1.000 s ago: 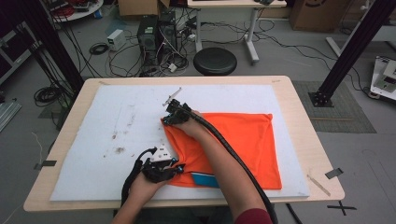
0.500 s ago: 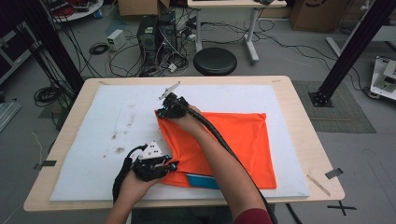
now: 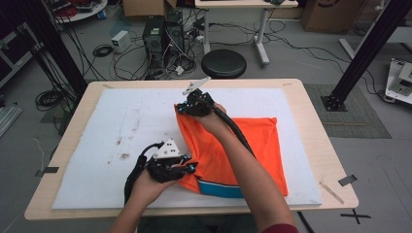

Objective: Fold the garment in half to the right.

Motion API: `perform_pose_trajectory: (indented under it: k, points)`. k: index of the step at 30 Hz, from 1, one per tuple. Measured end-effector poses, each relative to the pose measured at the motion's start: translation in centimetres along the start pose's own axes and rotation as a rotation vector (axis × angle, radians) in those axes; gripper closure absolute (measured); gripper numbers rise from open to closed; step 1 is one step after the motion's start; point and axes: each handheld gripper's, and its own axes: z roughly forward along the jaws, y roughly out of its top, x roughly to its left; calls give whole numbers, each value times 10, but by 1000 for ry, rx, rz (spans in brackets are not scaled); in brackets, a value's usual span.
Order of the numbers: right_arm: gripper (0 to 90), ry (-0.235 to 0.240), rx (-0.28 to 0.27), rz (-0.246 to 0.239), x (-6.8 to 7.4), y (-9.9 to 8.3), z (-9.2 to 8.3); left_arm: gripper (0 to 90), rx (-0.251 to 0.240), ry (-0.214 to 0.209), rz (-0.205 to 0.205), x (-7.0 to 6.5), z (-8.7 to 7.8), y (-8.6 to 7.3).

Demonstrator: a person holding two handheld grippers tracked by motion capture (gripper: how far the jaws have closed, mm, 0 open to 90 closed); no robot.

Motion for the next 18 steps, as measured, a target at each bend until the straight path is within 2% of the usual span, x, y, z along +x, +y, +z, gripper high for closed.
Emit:
perform_pose_trajectory:
  k: [4, 9, 12, 14, 18]
  points:
    - [875, -28, -24, 15, -9, -6, -22, 781, -7, -27, 10, -4, 8, 15]
    - [875, -63, -48, 36, -20, -16, -46, 782, -13, -71, 2, -9, 22, 32]
    - [875, -76, -68, 53, -28, -24, -60, 783, -9, -85, 1, -13, 30, 40]
    - [875, -88, -75, 66, -32, -30, -69, 784, -5, -90, 18, -16, 37, 46]
    - [875, -112, -87, 79, -39, -40, -84, 784, -4, -104, 26, -22, 50, 56]
